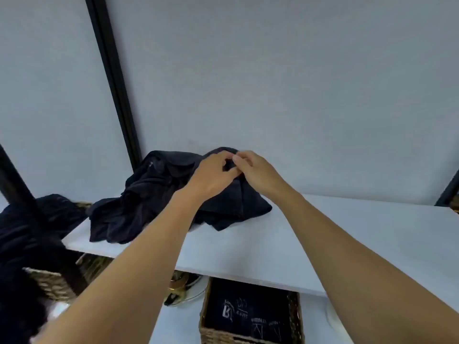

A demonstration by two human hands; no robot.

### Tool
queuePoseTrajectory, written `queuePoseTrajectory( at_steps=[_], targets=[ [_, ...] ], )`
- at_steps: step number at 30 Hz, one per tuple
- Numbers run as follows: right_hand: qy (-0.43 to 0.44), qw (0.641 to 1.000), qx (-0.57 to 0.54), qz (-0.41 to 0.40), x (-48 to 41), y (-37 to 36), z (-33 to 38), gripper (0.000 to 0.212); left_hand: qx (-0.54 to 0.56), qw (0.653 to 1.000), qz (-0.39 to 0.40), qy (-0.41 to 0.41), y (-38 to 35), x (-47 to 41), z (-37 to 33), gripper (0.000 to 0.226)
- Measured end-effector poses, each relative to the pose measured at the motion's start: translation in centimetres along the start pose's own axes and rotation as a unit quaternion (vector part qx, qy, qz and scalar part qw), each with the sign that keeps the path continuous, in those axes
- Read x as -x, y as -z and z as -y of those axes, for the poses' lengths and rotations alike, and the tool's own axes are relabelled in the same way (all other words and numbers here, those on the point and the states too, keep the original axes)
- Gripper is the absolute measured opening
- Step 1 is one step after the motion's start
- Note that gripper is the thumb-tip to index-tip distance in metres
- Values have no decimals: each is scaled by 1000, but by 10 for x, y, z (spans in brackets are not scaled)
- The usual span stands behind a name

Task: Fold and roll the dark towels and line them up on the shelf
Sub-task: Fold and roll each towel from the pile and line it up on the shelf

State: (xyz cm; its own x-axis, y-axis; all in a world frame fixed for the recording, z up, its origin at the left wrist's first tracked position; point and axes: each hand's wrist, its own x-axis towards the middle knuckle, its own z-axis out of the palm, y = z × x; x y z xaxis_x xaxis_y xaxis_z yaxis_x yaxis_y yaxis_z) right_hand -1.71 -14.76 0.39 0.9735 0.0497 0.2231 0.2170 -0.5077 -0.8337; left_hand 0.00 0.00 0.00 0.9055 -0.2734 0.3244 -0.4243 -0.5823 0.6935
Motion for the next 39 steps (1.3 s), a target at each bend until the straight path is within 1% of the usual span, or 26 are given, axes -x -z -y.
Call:
queuePoseTrajectory(
  at_steps=[3,4,5,6,7,8,9,10,11,12,13,15,17,19,20,21,23,24,26,27,29,31,33,35,37,39],
  targets=[
    [-80,992,92,45,-19,-20,-32,43,-159,986,40,42,-21,-6,30,37],
    [-107,985,117,66,-22,-26,-44,37,-211,974,55,58,-28,-5,39,41],
    [-125,979,137,84,-26,-32,-56,31,-264,961,62,55,-33,-6,47,50],
    [-142,972,158,102,-28,-37,-65,29,-329,940,74,45,-39,-7,53,60],
    [-152,966,175,113,-33,-41,-72,35,-397,913,89,34,-46,-9,58,71],
    [-151,964,183,116,-36,-44,-76,43,-452,886,99,25,-53,-9,58,77],
    [-150,964,188,112,-40,-46,-80,49,-494,864,97,15,-61,-9,58,74],
    [-143,966,186,106,-44,-47,-83,52,-522,849,85,7,-66,-10,56,64],
    [-130,970,181,101,-48,-46,-82,52,-532,844,68,-5,-68,-12,54,51],
    [-114,973,173,98,-51,-42,-81,50,-531,845,55,-17,-66,-16,49,40],
    [-99,977,160,96,-55,-37,-79,47,-517,854,52,-25,-61,-20,44,31],
    [-76,989,100,80,-61,-21,-67,40,-445,893,63,-16,-41,-30,28,19],
    [-61,997,-14,51,-66,-1,-47,30,-342,938,49,7,-16,-39,4,12],
    [-35,990,-134,15,-69,24,-21,14,-245,969,-12,-6,6,-49,-25,12],
    [-13,983,-181,-6,-69,38,-6,11,-208,977,-47,-23,15,-55,-42,13],
    [11,976,-218,-24,-68,52,9,13,-180,980,-76,-45,22,-61,-59,14],
    [56,963,-260,-47,-62,81,36,25,-137,980,-118,-87,33,-74,-94,16],
    [80,960,-264,-56,-59,94,47,29,-121,978,-132,-103,37,-80,-111,16],
    [122,957,-253,-76,-51,119,62,29,-105,974,-153,-131,40,-92,-142,16],
    [132,954,-255,-90,-47,131,67,30,-102,972,-156,-142,40,-97,-156,17],
    [132,946,-276,-105,-36,154,73,38,-89,973,-151,-152,37,-103,-183,28],
    [128,949,-271,-95,-22,173,71,57,-52,975,-154,-151,32,-106,-204,42],
    [114,969,-202,-87,-6,184,64,81,-14,977,-157,-141,25,-108,-218,46],
    [102,984,-124,-77,10,189,57,92,9,981,-143,-128,15,-107,-227,45],
    [77,991,-79,-78,24,194,51,91,18,985,-121,-122,3,-103,-231,43],
    [39,993,-42,-106,37,201,44,79,20,986,-109,-126,-9,-99,-231,41]
  ],
)
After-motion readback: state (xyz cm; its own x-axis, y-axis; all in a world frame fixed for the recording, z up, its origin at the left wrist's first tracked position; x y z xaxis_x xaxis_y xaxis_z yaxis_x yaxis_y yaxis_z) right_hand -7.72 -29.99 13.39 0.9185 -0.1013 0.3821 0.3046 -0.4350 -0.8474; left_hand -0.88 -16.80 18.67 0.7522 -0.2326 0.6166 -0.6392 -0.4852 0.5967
